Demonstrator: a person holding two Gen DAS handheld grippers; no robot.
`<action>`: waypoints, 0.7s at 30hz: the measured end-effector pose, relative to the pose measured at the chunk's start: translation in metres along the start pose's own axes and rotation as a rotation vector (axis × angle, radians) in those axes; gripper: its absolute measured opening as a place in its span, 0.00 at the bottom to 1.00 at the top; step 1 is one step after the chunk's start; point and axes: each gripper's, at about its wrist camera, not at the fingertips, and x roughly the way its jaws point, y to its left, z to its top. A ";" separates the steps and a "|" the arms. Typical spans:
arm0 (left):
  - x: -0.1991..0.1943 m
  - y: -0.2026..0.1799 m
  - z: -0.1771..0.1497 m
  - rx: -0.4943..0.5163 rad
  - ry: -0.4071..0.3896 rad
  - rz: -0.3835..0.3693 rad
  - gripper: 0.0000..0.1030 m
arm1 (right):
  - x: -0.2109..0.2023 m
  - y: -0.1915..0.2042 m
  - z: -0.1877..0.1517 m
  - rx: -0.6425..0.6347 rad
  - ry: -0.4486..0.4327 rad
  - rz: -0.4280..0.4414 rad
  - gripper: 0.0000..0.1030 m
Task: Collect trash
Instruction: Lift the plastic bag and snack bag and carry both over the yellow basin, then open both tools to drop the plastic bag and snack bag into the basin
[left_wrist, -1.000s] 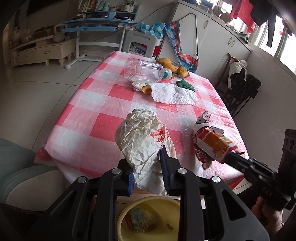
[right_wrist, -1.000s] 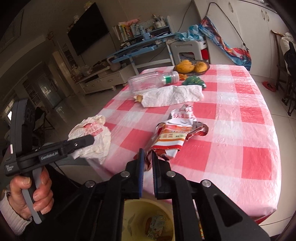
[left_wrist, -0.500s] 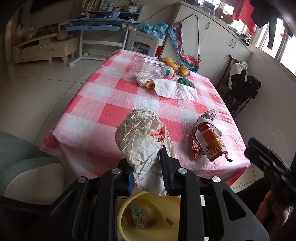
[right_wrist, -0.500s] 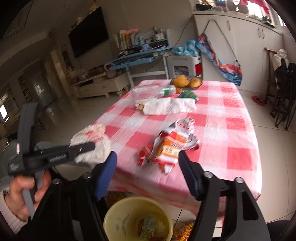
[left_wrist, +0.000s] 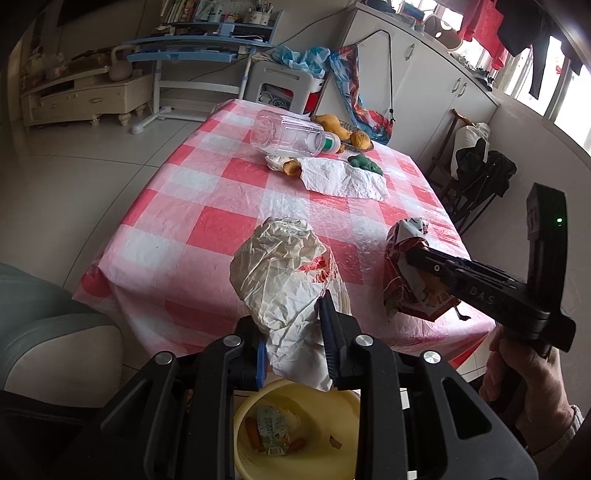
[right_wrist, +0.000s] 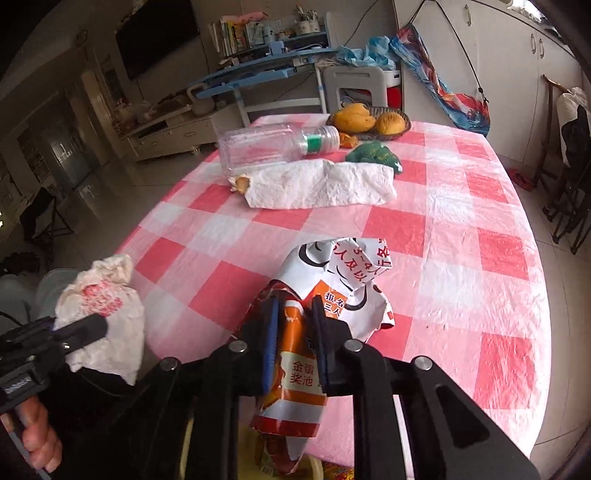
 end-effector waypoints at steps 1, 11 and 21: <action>-0.003 -0.001 0.000 0.006 -0.007 -0.002 0.23 | -0.009 0.006 -0.002 -0.016 -0.006 0.022 0.17; -0.020 0.002 -0.009 -0.003 -0.014 0.000 0.23 | -0.029 0.075 -0.085 -0.102 0.181 0.230 0.16; -0.008 -0.017 -0.062 0.074 0.152 0.051 0.23 | -0.034 0.037 -0.092 0.037 0.088 0.021 0.53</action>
